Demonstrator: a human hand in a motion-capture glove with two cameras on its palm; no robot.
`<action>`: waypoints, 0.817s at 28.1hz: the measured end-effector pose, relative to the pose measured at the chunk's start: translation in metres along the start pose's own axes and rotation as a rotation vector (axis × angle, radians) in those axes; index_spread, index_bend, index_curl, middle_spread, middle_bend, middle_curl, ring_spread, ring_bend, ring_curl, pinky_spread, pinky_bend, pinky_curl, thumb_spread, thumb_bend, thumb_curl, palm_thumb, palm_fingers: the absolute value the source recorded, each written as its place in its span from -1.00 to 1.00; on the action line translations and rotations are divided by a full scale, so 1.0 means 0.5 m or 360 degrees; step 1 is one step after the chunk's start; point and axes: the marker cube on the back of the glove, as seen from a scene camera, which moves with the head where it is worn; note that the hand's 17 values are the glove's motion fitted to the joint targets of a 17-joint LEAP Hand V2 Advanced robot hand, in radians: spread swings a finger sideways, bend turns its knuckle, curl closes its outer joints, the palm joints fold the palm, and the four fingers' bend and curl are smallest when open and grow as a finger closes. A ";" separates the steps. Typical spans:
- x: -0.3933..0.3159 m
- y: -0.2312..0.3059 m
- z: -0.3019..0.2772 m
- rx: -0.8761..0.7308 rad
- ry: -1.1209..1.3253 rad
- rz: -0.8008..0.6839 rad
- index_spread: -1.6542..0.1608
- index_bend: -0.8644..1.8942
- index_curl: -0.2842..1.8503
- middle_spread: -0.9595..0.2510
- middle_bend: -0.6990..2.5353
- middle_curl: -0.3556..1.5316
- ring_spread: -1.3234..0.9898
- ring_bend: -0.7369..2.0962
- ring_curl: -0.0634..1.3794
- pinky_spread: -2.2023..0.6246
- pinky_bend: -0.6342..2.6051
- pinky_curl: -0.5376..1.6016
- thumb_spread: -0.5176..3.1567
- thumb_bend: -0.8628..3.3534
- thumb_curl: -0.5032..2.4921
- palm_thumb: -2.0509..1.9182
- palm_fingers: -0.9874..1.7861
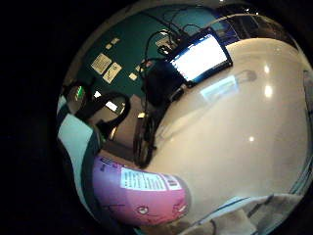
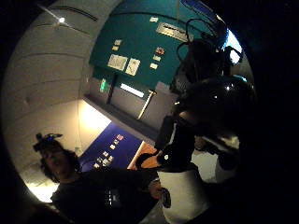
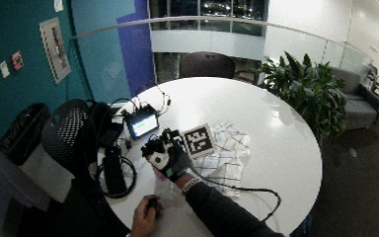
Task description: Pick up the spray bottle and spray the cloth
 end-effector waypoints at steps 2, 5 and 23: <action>0.012 0.006 0.004 -0.0019 0.0007 0.0027 0.48 -0.19 -0.10 0.22 -0.18 0.00 -0.05 -0.03 -0.26 0.31 -0.26 -0.11 -0.45 -0.61 -0.16 0.43 0.68; 0.026 0.013 0.006 -0.0057 0.0066 0.0063 0.49 -0.21 -0.11 0.22 -0.18 -0.01 -0.04 -0.03 -0.26 0.32 -0.27 -0.11 -0.39 -0.62 -0.17 0.40 0.67; 0.041 0.044 -0.237 -0.0538 0.1575 0.0317 0.42 -0.31 -0.32 0.43 -0.41 -0.17 0.07 -0.14 -0.35 0.67 -0.36 -0.15 -0.26 -0.63 -0.36 0.17 -0.06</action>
